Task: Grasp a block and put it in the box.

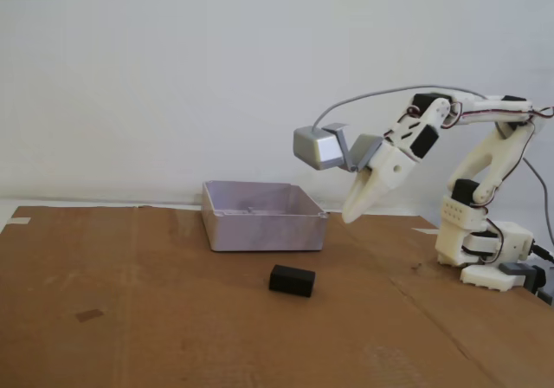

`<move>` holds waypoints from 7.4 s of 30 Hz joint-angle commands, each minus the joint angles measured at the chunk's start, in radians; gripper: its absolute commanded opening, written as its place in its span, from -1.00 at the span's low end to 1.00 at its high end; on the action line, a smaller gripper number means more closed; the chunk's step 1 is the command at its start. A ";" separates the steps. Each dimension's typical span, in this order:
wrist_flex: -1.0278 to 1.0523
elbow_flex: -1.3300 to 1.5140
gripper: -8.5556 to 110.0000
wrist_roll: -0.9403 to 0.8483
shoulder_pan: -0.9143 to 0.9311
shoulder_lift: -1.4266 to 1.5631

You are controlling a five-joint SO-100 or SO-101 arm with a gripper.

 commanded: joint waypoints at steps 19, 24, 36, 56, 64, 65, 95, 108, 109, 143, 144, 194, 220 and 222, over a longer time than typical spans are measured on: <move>-0.262 -0.169 -0.85 0.032 -0.011 -0.166; -0.287 -0.166 -0.85 0.028 -0.003 -0.169; -0.287 -0.160 -0.85 0.026 0.005 -0.224; -0.288 -0.167 -0.86 0.026 0.028 -0.345; -0.387 -0.170 -0.85 0.026 0.028 -0.400; -0.394 -0.172 -0.85 0.026 0.028 -0.403; -0.396 -0.239 -0.68 0.040 0.026 -0.440; -0.468 -0.227 -0.28 0.040 0.023 -0.440; -0.468 -0.227 -0.27 0.040 0.023 -0.440; -0.459 -0.316 -0.27 0.146 -0.057 -0.574; -0.459 -0.316 -0.27 0.147 -0.057 -0.574; -0.541 -0.259 -0.06 0.166 -0.052 -0.721; -0.598 -0.259 -0.09 0.166 -0.044 -0.773; -0.598 -0.256 -0.16 0.166 -0.044 -0.773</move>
